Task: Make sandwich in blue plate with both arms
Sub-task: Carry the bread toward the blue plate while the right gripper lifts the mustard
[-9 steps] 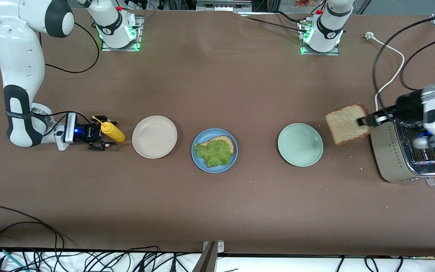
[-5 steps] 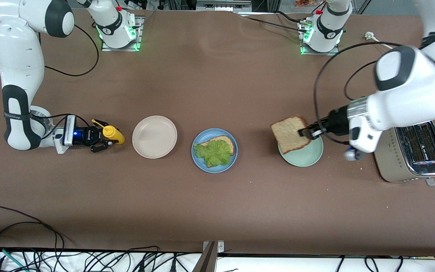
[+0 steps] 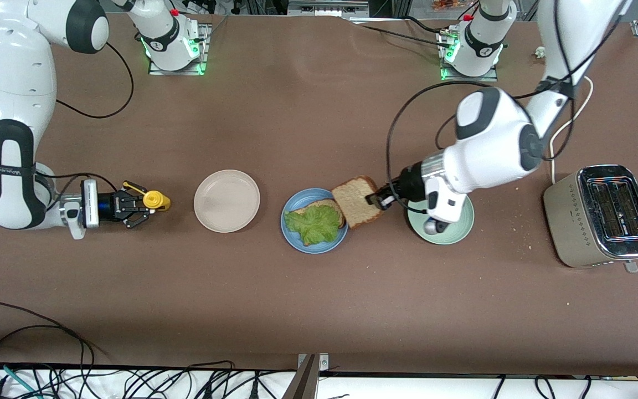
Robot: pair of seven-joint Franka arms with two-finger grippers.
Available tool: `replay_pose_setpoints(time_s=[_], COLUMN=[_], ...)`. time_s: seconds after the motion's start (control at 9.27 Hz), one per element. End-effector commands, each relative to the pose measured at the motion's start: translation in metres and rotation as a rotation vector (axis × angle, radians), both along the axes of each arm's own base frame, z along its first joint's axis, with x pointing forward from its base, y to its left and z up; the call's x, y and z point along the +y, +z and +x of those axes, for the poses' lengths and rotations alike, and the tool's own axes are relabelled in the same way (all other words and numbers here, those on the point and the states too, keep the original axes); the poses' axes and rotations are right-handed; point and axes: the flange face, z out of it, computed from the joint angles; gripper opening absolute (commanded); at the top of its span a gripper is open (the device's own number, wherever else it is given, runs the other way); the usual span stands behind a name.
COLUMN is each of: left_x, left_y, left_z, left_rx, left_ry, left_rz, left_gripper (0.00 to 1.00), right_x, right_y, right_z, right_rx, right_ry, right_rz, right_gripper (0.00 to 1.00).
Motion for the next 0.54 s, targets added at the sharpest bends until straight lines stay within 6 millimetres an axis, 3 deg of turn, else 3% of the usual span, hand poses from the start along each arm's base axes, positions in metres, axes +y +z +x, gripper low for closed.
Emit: replay_pose_setpoints(time_s=[0.0, 0.11, 0.22, 0.43], left_x=[-0.034, -0.03, -0.004, 0.067], left_y=[-0.024, -0.025, -0.02, 0.009], left_z=[-0.009, -0.007, 0.003, 0.02], left_rx=[-0.035, -0.033, -0.021, -0.018], left_ry=[0.071, 0.071, 0.068, 0.046], left_rz=[-0.04, -0.036, -0.008, 0.065], left_gripper=[0.0, 0.0, 0.0, 0.0], right_x=[0.039, 0.056, 0.08, 0.136], right_y=[0.062, 0.085, 0.107, 0.144], right_z=[0.025, 0.033, 0.041, 0.045], right_rx=[0.085, 0.11, 0.124, 0.133], right_ry=[0.032, 0.03, 0.032, 0.019], right_rz=[-0.196, -0.272, -0.359, -0.548], right_gripper=[0.0, 0.0, 0.0, 0.0])
